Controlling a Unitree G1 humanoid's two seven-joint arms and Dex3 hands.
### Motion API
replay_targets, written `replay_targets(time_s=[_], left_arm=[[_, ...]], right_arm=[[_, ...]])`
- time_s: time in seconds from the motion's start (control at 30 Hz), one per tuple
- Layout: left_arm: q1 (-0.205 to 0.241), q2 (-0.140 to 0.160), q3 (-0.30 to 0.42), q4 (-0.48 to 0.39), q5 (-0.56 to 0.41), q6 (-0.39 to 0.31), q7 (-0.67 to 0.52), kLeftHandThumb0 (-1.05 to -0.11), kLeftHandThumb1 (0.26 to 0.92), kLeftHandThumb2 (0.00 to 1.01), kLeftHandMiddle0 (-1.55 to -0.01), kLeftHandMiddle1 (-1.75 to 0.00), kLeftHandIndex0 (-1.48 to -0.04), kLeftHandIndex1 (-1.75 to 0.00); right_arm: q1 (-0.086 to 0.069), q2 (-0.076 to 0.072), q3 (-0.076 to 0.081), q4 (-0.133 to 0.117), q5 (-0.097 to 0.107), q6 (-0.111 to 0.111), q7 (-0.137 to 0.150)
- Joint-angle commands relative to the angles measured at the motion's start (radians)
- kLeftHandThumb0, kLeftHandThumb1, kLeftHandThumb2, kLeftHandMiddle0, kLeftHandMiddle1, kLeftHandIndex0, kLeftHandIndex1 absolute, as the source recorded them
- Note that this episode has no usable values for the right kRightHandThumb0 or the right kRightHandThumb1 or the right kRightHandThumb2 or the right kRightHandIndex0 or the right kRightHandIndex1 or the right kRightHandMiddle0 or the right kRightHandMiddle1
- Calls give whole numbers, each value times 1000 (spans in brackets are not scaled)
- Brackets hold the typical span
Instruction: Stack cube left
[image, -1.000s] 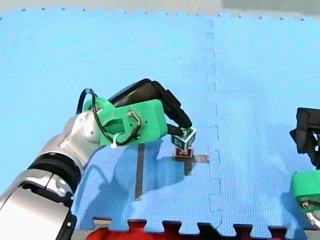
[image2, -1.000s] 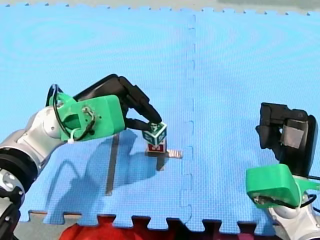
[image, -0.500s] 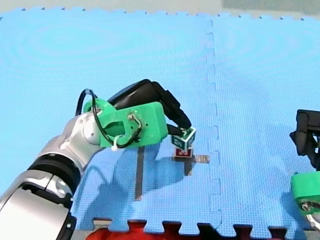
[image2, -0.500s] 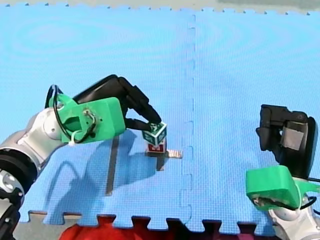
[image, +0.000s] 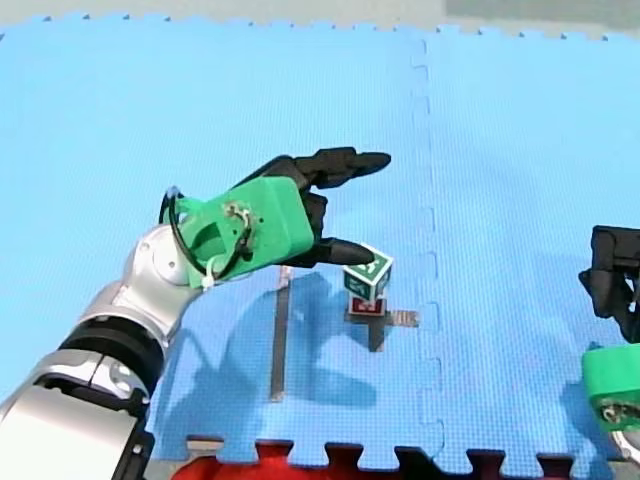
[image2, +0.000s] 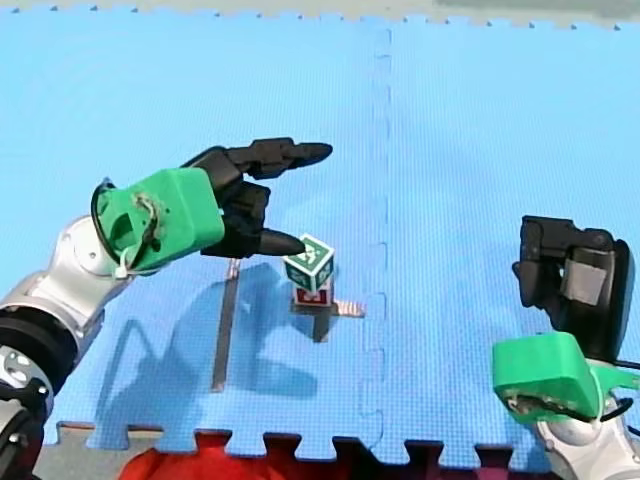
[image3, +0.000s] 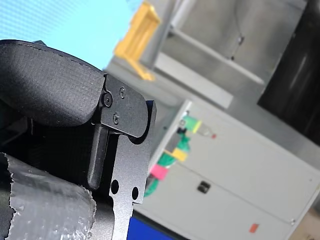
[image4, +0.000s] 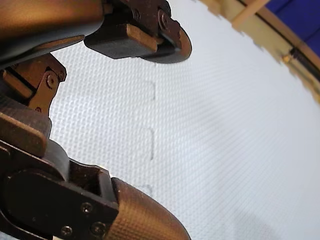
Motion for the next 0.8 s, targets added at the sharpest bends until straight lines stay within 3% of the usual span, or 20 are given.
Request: replay_targets(time_s=[0.0,0.2,0.43,0.57,0.7,0.77], left_arm=[[-9,4,19,-12,-19,-14,-9,-1048,800,0,-743,-1746,-284,-18],[-20,10,45,-34,-51,-56,-40,-1048,822,10,-755,-1746,-282,-12],[-5,26,62,-44,-71,-99,-73,-1048,841,12,-807,-1746,-279,-6],[9,42,68,-22,-63,-80,-43,-1048,847,11,-830,-1746,-278,-4],[29,53,109,10,-97,5,-47,-1048,850,10,-846,-1746,-285,-7],[41,73,135,20,-123,19,-86,-1048,850,8,-851,-1746,-293,-10]], right_arm=[[-11,-6,4,27,1,2,-8],[-27,-11,13,68,-1,9,-15],[-22,-14,17,86,14,13,1],[-23,-22,12,86,26,11,14],[-28,-40,4,68,41,-13,33],[-28,-44,3,62,47,-29,44]])
